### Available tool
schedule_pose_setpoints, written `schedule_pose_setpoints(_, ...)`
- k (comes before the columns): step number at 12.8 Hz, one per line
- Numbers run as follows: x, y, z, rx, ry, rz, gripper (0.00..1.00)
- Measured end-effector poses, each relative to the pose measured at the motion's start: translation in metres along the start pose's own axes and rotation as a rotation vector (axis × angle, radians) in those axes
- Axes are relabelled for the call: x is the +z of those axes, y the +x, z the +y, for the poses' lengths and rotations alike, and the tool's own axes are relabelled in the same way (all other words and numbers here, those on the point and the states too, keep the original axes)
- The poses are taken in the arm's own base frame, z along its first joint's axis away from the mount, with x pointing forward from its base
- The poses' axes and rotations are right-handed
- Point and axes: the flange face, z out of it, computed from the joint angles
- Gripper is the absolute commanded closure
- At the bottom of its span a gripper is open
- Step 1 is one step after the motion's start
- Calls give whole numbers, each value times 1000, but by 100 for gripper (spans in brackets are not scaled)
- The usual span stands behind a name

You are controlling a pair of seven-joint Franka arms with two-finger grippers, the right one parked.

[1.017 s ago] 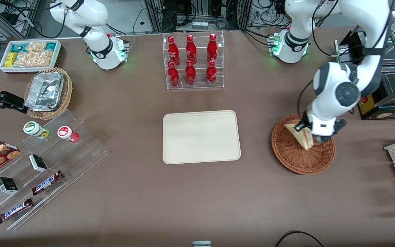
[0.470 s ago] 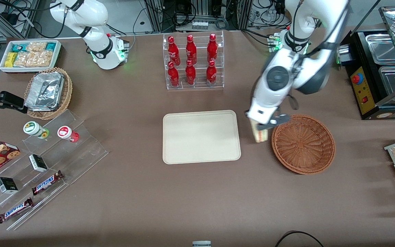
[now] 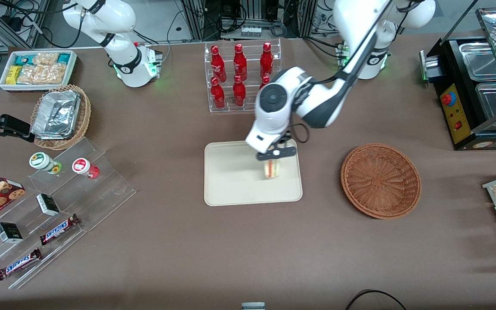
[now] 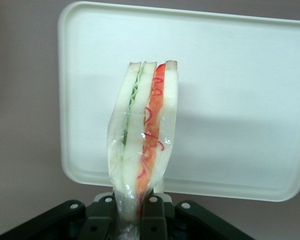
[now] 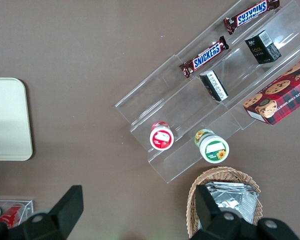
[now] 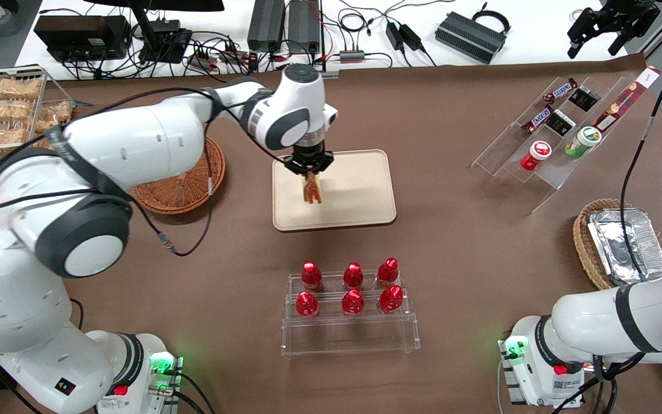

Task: Place sandwich from basket to tray
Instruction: 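Carry the sandwich with the left gripper over the beige tray, then lower the sandwich onto the tray and open the left gripper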

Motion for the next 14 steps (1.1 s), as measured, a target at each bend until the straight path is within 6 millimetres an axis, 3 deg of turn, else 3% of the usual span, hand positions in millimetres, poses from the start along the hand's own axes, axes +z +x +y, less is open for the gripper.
schedule_pose_setpoints(3, 18, 3, 41, 0, -6, -17, 100)
schedule_pose_setpoints(6, 38, 13, 61, 1, -8, -29, 100)
schedule_pose_setpoints(14, 56, 24, 56, 70, 59, -46, 100)
